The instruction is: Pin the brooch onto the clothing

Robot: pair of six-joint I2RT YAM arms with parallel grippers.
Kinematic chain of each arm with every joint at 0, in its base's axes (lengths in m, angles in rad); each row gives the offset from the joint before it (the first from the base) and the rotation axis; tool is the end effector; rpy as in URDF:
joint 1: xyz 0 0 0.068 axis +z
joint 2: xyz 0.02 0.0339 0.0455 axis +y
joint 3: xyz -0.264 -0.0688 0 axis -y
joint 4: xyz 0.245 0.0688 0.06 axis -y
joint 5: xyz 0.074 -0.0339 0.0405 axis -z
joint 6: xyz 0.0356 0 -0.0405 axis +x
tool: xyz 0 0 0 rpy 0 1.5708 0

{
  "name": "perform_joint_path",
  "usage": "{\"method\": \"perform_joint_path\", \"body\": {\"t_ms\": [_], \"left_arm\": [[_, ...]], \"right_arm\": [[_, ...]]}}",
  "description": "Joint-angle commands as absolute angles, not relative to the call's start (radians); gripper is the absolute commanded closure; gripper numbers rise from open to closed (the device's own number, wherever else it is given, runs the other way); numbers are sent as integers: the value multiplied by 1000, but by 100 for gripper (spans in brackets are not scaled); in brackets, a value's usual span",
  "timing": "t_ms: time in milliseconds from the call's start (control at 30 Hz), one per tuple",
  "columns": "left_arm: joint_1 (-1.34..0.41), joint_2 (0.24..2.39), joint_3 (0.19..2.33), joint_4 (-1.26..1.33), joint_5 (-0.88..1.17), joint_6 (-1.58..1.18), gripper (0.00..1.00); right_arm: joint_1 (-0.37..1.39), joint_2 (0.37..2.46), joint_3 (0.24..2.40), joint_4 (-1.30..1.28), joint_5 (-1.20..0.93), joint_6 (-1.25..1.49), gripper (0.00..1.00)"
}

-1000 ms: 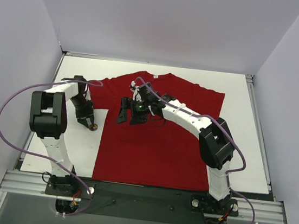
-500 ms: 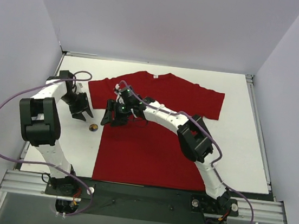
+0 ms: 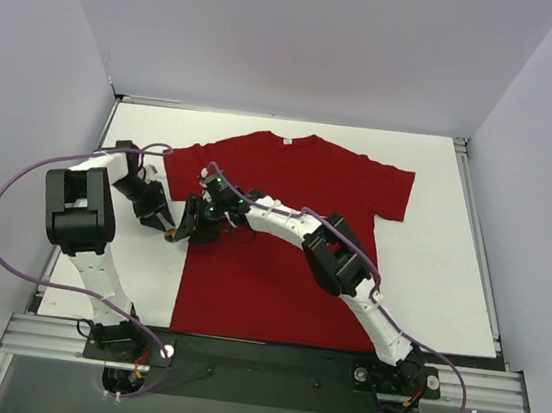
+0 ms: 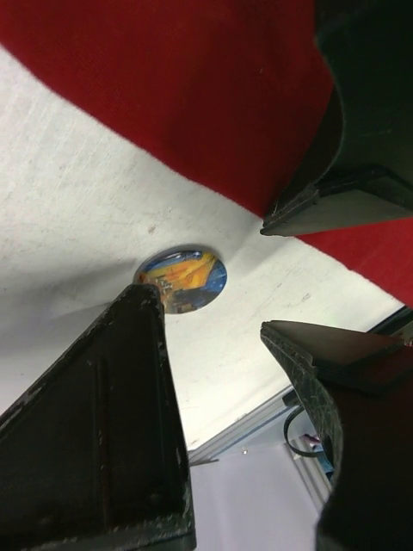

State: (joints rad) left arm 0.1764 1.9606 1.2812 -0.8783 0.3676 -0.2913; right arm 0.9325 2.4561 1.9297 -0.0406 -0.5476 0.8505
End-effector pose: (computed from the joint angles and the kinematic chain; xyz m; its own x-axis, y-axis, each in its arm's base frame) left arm 0.3468 0.0488 0.1432 -0.8972 -0.4322 0.0907 -0.4351 0.8304 -0.3480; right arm 0.3154 0.4563 0.1533 -0.9231 -0.1673 -0.3462 -0.3843 0.4271 0.8184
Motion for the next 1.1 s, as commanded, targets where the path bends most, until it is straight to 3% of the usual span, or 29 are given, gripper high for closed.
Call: {"method": "perform_joint_path", "body": {"t_ms": [0, 633, 1067], "left_arm": [[176, 1970, 1247, -854, 330, -268, 56], [172, 1898, 1146, -839, 302, -276, 56], [173, 1868, 1083, -755, 388, -331, 56]], "right_arm": [[942, 2471, 1976, 21, -568, 902, 56], [973, 2546, 2026, -29, -506, 1002, 62], [971, 2500, 1941, 116, -578, 1100, 67]]}}
